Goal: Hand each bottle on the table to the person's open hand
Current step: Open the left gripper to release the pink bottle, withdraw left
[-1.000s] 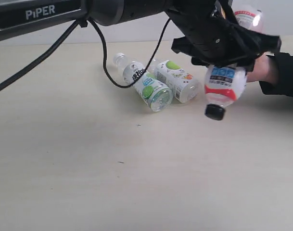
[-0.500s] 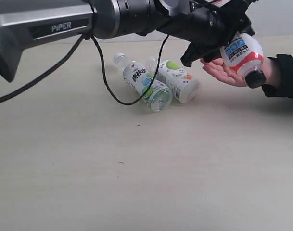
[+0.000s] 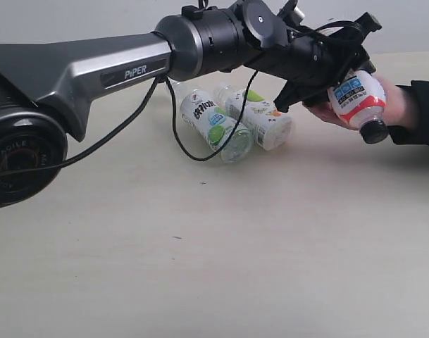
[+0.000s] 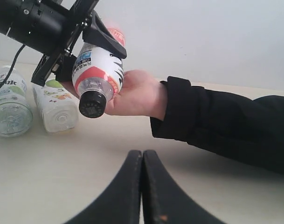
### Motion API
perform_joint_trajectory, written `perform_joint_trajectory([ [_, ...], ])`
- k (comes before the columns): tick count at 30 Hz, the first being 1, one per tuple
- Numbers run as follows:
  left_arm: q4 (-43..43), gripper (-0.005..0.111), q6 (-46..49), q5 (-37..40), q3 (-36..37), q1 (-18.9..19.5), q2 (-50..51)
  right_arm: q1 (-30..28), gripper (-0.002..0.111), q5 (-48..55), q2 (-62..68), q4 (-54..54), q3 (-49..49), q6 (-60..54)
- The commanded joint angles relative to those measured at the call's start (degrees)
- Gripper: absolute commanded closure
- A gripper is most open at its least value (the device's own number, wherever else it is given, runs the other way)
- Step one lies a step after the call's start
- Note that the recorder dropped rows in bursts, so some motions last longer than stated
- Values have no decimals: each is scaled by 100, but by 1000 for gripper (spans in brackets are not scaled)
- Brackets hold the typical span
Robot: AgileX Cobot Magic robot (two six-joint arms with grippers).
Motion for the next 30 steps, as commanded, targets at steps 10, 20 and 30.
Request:
perform_joint_trajectory([
  [10,148,107,41,298,-70,62,4,-15,108,-62,-35,-9,31,0],
  [20,148,64,41,343,-70,62,4,-15,108,-62,-35,-9,31,0],
  [30,148,36,104,343,-70,62,4,-15,108,-72,-35,-9,31,0],
])
